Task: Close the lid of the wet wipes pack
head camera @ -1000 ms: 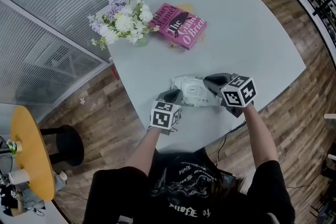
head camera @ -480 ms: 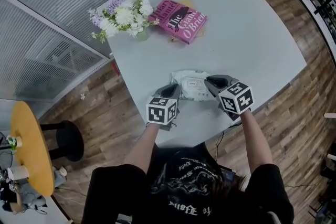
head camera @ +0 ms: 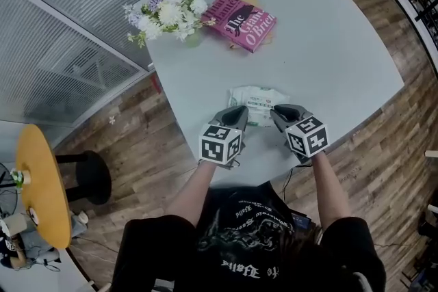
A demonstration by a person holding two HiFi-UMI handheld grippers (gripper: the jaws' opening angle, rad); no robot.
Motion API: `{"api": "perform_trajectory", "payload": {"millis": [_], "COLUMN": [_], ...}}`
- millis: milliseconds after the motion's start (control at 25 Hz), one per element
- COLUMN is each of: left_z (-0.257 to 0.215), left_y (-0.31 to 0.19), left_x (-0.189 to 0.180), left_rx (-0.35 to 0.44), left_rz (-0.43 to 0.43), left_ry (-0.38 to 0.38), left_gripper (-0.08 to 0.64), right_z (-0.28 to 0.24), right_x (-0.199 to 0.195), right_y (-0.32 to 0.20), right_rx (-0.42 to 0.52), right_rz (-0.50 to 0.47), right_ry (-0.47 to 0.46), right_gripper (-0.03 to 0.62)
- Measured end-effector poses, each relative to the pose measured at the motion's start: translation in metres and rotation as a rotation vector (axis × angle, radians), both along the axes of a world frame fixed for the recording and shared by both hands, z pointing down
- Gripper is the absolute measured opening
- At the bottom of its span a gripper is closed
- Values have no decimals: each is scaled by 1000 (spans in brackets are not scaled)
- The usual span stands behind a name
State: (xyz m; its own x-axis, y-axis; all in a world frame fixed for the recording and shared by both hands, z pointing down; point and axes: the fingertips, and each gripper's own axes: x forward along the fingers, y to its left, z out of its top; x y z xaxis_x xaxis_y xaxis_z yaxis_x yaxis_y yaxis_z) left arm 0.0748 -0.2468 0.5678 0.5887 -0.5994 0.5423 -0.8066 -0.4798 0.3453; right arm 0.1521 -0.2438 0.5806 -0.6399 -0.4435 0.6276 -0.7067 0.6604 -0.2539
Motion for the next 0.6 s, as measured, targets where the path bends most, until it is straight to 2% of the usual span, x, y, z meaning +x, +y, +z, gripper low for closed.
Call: {"api": "perform_trajectory", "payload": {"millis": [280, 440, 600], "left_z": [7, 9, 22], "left_y": [11, 8, 4], "left_x": [29, 39, 41], "left_rx": [-8, 0, -34], "left_rz": [80, 93, 79], "left_ry": [-45, -76, -128], "left_gripper": [8, 8, 8], "right_z": [18, 23, 27], "right_x": [-4, -2, -3], "right_y": [8, 8, 10], "right_rx": [-25, -44, -57], "right_rz": [-36, 4, 51], "right_ry": [60, 47, 33], "right_gripper": [54, 49, 40]}}
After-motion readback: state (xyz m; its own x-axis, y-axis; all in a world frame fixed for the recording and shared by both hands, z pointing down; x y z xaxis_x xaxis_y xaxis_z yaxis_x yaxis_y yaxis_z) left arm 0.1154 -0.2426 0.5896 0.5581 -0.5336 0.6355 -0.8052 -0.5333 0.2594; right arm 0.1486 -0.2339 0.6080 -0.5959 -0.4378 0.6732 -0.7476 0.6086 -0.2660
